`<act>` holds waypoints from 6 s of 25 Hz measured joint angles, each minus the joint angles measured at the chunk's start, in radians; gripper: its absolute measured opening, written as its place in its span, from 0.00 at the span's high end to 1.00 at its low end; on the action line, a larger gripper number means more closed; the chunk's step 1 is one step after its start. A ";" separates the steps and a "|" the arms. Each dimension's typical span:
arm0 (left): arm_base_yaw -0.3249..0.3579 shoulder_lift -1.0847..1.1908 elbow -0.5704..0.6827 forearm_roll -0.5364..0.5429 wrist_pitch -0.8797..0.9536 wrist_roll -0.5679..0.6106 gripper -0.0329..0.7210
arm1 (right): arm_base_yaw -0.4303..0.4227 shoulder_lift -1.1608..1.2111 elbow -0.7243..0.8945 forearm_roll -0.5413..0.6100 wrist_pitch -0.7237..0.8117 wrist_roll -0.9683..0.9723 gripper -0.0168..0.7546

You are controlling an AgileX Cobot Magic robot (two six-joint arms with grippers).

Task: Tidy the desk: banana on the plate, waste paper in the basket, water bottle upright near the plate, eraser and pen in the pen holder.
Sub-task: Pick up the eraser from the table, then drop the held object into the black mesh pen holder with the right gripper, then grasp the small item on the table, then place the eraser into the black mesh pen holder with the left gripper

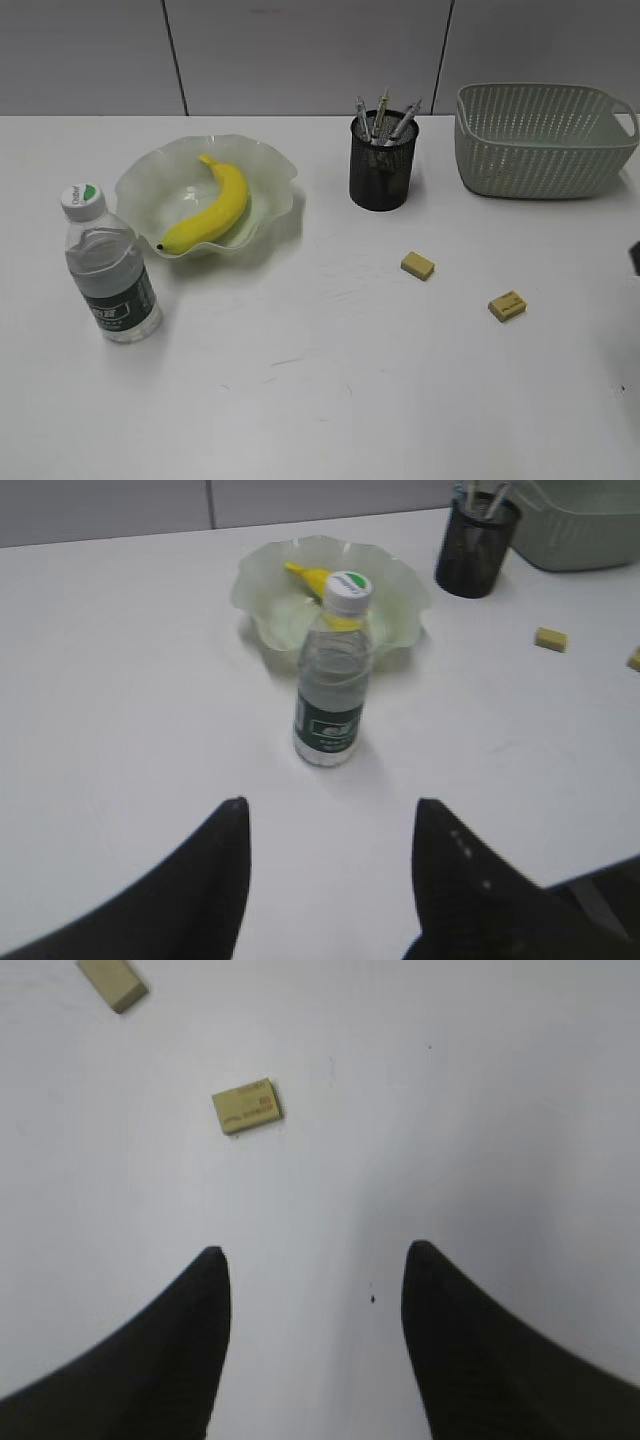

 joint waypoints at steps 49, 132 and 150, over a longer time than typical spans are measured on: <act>0.410 0.000 0.000 0.004 -0.001 0.000 0.56 | 0.196 0.954 -1.043 0.132 -0.105 -0.101 0.49; -0.346 2.467 -1.455 -0.108 -0.353 0.126 0.53 | 0.198 -1.223 0.254 -0.139 0.339 0.204 0.51; -0.232 2.246 -1.462 -0.084 -0.610 0.126 0.82 | 0.198 -1.223 0.254 -0.138 0.337 0.204 0.52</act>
